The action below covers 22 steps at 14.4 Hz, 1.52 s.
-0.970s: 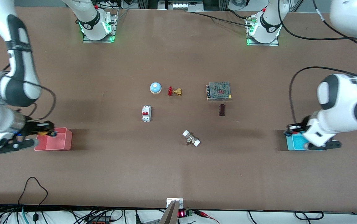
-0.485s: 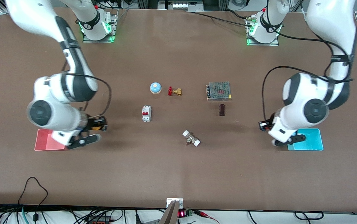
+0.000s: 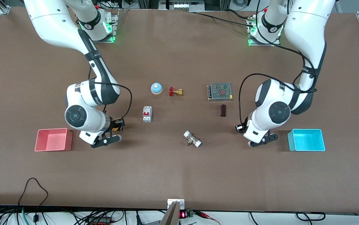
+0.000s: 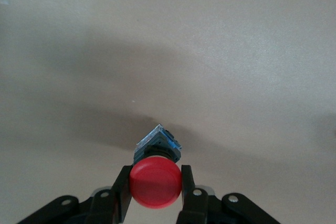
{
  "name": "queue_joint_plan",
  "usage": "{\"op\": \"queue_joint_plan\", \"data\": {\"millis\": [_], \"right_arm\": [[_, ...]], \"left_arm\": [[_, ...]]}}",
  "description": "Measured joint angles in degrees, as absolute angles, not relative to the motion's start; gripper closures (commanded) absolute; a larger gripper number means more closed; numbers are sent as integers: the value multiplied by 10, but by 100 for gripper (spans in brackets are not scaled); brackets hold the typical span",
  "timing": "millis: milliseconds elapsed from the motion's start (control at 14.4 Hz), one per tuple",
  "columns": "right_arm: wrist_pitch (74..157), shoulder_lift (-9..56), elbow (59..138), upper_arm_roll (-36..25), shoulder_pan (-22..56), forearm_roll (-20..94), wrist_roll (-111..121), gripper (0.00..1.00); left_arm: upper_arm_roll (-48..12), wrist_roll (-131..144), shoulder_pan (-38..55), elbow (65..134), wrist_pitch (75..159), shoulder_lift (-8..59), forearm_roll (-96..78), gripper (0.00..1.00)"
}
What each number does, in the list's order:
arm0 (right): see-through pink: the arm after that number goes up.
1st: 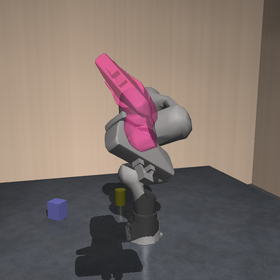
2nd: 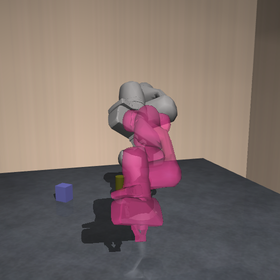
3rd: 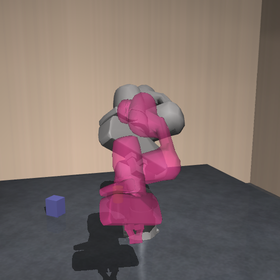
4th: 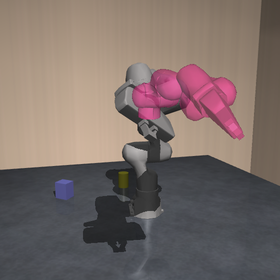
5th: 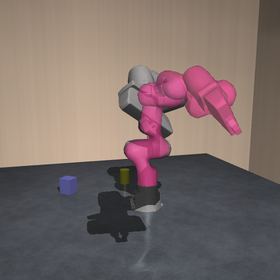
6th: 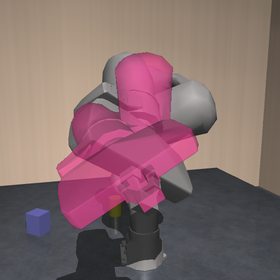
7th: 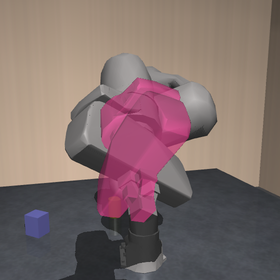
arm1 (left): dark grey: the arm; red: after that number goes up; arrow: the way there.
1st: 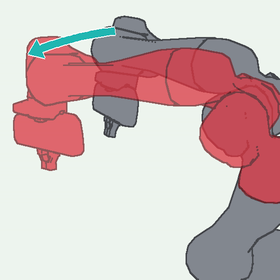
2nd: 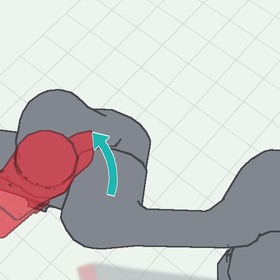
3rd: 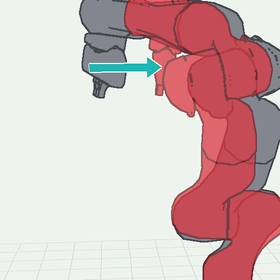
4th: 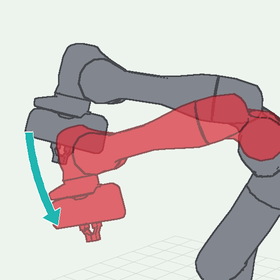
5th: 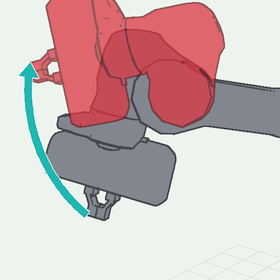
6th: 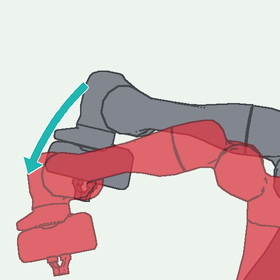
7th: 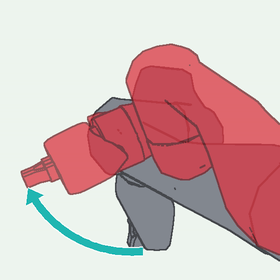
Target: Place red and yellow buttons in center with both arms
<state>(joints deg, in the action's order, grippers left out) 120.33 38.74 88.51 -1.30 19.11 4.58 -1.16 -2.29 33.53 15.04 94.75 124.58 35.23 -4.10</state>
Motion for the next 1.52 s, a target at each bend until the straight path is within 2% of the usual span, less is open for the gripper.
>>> {"op": "queue_joint_plan", "data": {"millis": [139, 208, 347, 416, 693, 901, 1109, 1248, 1525], "right_arm": [[1208, 393, 888, -13, 198, 45, -29, 69], [1208, 394, 888, -13, 200, 44, -31, 53], [1208, 395, 889, -14, 205, 35, -31, 11], [1208, 395, 890, -14, 208, 29, -33, 0], [1208, 394, 890, -16, 212, 25, -53, 0], [1196, 371, 881, -17, 212, 25, -95, 0], [1150, 304, 871, -20, 211, 25, -129, 0], [1110, 252, 869, -29, 209, 25, -135, 0], [1034, 184, 859, -60, 204, 25, -135, 0]], "left_arm": [[-23, 337, 151, 948, 1255, 360, -43, 51], [-23, 337, 151, 948, 1257, 362, -44, 48], [-22, 338, 151, 947, 1258, 364, -44, 33], [-22, 338, 151, 947, 1259, 364, -44, 28], [-16, 339, 148, 938, 1259, 357, -44, 14], [-1, 330, 145, 929, 1234, 327, -35, 8], [9, 288, 130, 926, 1182, 279, -28, 6], [11, 252, 114, 925, 1146, 245, -26, 1], [12, 154, 71, 924, 1075, 175, -25, 0]]}}
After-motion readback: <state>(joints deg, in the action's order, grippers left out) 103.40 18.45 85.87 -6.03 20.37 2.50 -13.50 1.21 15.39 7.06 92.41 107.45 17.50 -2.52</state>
